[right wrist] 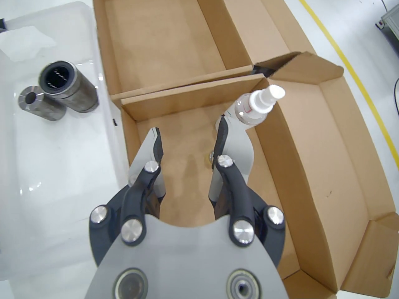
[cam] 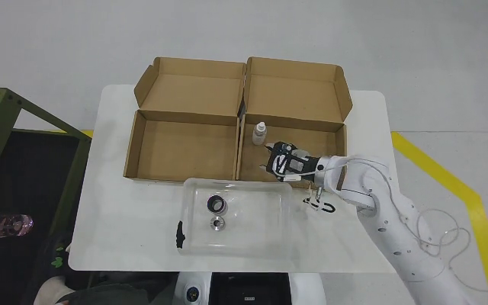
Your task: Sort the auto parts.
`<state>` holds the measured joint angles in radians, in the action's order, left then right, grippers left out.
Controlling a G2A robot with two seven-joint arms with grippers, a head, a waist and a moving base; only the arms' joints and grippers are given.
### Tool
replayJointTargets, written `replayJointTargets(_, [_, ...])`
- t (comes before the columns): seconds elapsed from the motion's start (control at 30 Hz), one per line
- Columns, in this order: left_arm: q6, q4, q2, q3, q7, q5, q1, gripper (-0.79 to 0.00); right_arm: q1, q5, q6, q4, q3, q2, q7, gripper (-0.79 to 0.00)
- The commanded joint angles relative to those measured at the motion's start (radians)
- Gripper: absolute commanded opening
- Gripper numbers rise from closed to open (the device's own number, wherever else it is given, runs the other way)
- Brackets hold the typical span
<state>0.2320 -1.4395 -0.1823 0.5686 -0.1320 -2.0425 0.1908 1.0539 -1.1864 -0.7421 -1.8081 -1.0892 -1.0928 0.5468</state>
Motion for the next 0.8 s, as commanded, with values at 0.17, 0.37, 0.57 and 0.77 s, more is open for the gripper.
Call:
replayJointTargets(0.17, [0.0, 0.0, 0.0, 0.0, 0.0, 0.0, 0.0, 0.0, 0.038, -0.01, -0.039, -0.081, 0.012, 0.006, -0.022, -0.446])
replayJointTargets(0.37, [0.0, 0.0, 0.0, 0.0, 0.0, 0.0, 0.0, 0.0, 0.057, -0.045, -0.045, -0.143, 0.079, 0.001, -0.042, -0.456])
replayJointTargets(0.57, [0.0, 0.0, 0.0, 0.0, 0.0, 0.0, 0.0, 0.0, 0.043, -0.097, -0.037, -0.153, 0.178, -0.014, -0.047, -0.456])
replayJointTargets(0.77, [0.0, 0.0, 0.0, 0.0, 0.0, 0.0, 0.0, 0.0, 0.003, -0.118, -0.012, -0.117, 0.266, -0.035, -0.044, -0.465])
